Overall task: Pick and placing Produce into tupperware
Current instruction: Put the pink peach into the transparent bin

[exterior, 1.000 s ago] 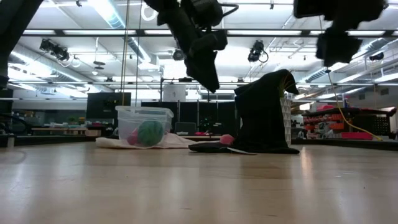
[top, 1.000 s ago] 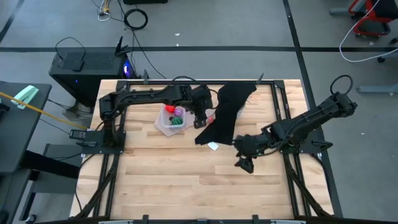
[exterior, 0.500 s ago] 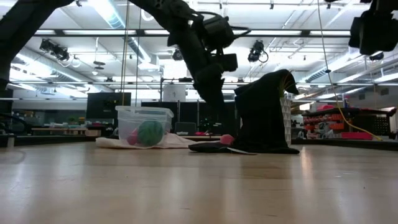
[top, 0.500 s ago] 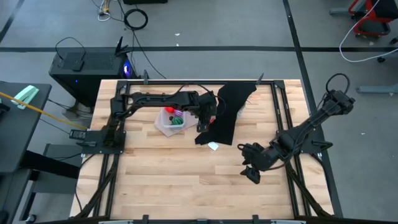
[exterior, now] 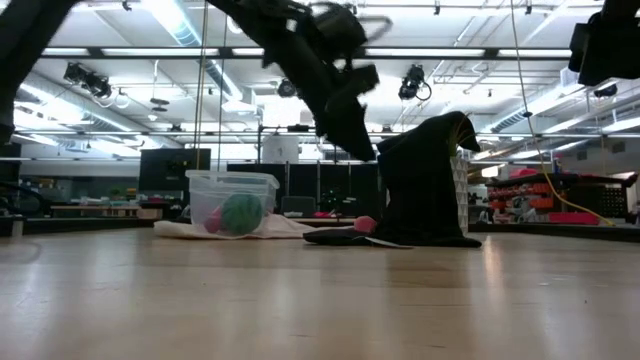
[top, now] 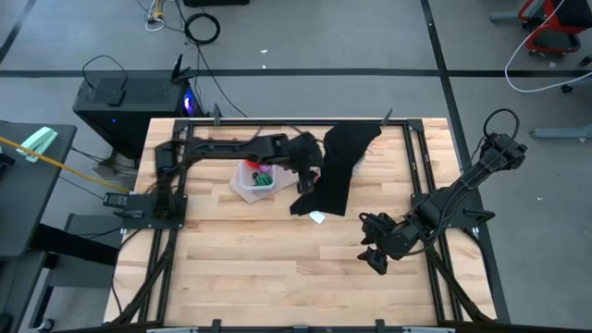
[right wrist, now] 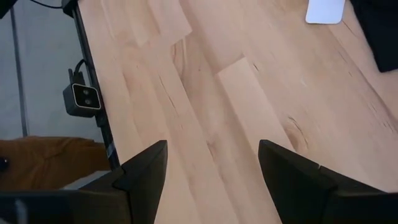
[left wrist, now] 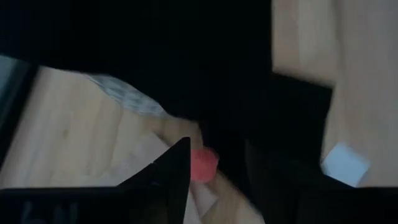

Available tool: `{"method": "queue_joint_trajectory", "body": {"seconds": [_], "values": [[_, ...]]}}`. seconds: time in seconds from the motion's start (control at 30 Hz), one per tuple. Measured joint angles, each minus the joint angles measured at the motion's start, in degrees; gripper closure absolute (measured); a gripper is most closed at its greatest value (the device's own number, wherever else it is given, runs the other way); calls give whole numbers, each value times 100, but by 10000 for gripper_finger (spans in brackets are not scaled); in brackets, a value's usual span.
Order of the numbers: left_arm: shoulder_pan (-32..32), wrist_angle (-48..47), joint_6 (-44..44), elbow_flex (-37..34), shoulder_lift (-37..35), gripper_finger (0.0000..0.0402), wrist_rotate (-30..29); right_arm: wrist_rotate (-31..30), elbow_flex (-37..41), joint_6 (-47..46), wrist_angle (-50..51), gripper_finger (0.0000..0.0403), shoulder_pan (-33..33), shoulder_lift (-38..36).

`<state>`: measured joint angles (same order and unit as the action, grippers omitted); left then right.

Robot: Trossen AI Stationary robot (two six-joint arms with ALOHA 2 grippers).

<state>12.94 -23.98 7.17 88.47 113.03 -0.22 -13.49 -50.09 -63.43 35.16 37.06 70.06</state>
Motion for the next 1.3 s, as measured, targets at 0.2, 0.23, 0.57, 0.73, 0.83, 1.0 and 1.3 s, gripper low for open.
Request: {"method": "queue_joint_trajectory", "body": {"seconds": [0.2,0.23,0.57,0.73,0.83,1.0,1.3], "values": [[143,1520,-681,-1973,-1502,273,-27,-104,0,84,35,144,0,0],[151,1703,-677,-2206,-1682,277,-37,-107,0,128,48,144,-1,1],[53,1968,-381,-2636,-1495,282,-113,-110,0,234,-12,144,-184,2],[10,1977,-263,-2383,-1167,248,-149,-108,0,213,-9,144,-219,4],[1,1924,-117,-2161,-974,224,-317,-106,0,161,-30,144,-216,4],[-6,1440,125,-1835,-564,181,-362,-106,0,104,-81,144,-216,4],[-276,1379,356,-1487,-178,111,-938,-131,0,37,-91,144,-219,4]]}}
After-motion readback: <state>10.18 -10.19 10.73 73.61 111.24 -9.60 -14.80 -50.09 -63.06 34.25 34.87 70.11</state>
